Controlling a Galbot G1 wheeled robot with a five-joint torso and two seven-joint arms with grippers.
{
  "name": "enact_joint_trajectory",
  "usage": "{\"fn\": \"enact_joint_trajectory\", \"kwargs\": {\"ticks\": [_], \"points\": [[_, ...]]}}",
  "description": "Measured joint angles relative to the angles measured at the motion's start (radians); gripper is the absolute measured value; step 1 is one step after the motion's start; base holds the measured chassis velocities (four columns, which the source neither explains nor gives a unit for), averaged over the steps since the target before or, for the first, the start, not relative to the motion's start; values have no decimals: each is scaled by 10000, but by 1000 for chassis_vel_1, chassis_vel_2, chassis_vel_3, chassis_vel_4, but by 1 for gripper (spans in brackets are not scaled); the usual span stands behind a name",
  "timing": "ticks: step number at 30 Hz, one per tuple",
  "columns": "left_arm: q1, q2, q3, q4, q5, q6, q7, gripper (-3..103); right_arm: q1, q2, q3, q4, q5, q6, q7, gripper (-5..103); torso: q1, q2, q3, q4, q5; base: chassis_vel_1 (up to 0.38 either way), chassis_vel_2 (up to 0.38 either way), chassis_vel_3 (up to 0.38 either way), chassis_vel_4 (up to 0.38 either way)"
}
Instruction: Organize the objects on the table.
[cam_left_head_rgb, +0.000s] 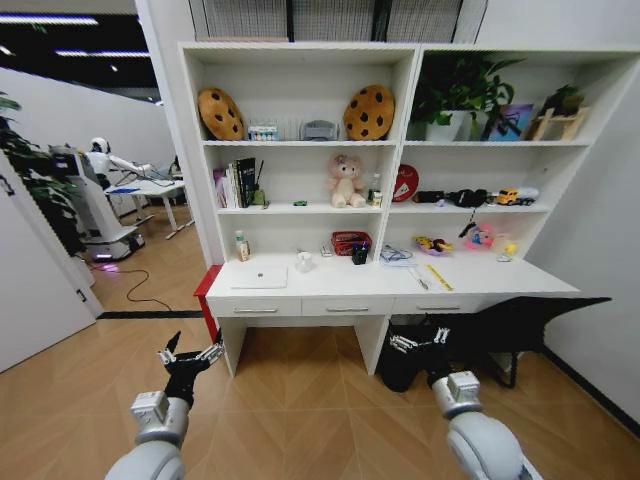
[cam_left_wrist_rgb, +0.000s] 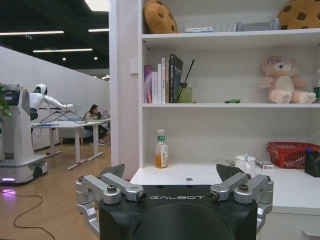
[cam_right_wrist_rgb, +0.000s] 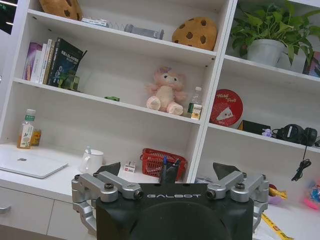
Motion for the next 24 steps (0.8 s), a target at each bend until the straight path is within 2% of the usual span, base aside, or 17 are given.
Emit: {"fn": "enact_joint_trajectory", "kwargs": {"ticks": [7,13,24], "points": [[0,0,0,0,0,0,0,100,15,69,-19,12,87,-68,4,100,0,0,0,0,-1,0,0,0,0],[0,0,0,0,0,0,1,100,82,227,9,12,485,-285,326,100,0,0,0,0,0,0,0,0,0],[0,0,0,0,0,0,1,100,102,252,27,22,508,-301,439,100,0,0,0,0,0,0,0,0,0]]}}
